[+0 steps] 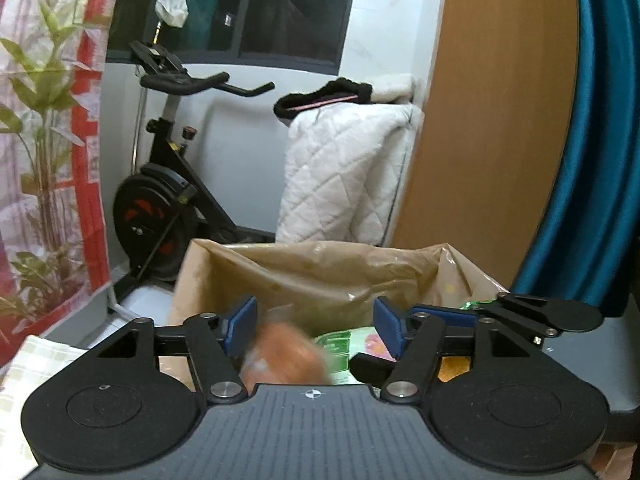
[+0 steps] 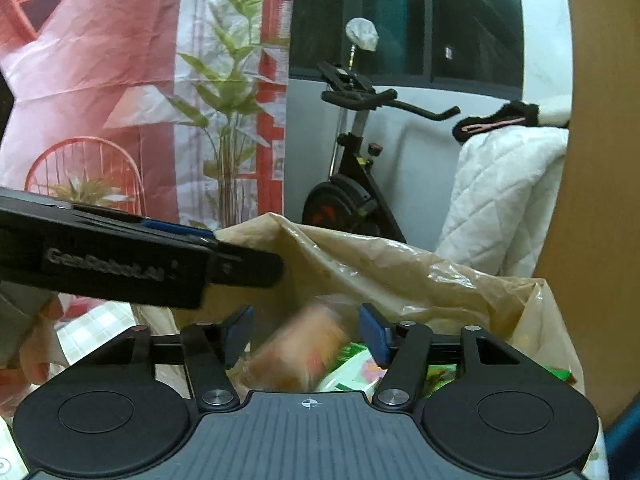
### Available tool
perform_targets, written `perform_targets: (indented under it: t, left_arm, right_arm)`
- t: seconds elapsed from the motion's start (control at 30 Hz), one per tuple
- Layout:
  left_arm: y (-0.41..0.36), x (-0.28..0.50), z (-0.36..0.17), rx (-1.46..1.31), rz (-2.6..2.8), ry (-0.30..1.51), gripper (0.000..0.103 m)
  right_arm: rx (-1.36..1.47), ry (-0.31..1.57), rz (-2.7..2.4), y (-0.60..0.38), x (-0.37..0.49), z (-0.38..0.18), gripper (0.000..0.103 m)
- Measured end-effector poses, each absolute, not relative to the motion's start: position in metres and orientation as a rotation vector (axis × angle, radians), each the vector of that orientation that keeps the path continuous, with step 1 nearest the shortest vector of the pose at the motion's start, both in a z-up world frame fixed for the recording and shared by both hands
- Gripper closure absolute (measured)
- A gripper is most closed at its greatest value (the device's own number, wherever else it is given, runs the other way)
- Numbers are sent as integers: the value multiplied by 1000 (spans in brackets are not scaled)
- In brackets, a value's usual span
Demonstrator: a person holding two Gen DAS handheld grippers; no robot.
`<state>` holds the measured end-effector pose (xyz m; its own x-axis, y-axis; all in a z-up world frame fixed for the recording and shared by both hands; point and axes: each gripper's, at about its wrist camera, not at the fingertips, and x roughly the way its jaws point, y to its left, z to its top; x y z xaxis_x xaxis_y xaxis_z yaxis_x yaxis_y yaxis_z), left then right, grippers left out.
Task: Organize snacks
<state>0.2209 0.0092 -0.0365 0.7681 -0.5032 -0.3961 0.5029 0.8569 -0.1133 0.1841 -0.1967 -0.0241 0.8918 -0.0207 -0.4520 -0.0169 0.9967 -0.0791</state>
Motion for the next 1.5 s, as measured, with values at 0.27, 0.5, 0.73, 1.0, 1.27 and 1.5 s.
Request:
perform_targets:
  t: [0.27,0.5,0.73,1.0,1.27,1.5]
  left_arm:
    - [24,189,-17,16,-496,380,14]
    - [27,144,5,82,-379,338,11]
    - [43,93,27,66,-318,298,8]
    - [58,43,47,72,-298,281,4]
    - [59,15,47,78,-312,265,5]
    - [54,9,45,91,-292,246,5]
  right_arm:
    - [-58,445,-26,-188,165,-8,10]
    - [-16,398,-75,-174,119,17,1]
    - [17,341,-126,-163,59,41,1]
    - [58,279,-158,-147,-2,59,1]
    - [87,274,-195,-142,-34,67,1]
    - [79,278,-194,-139,-42,67,1]
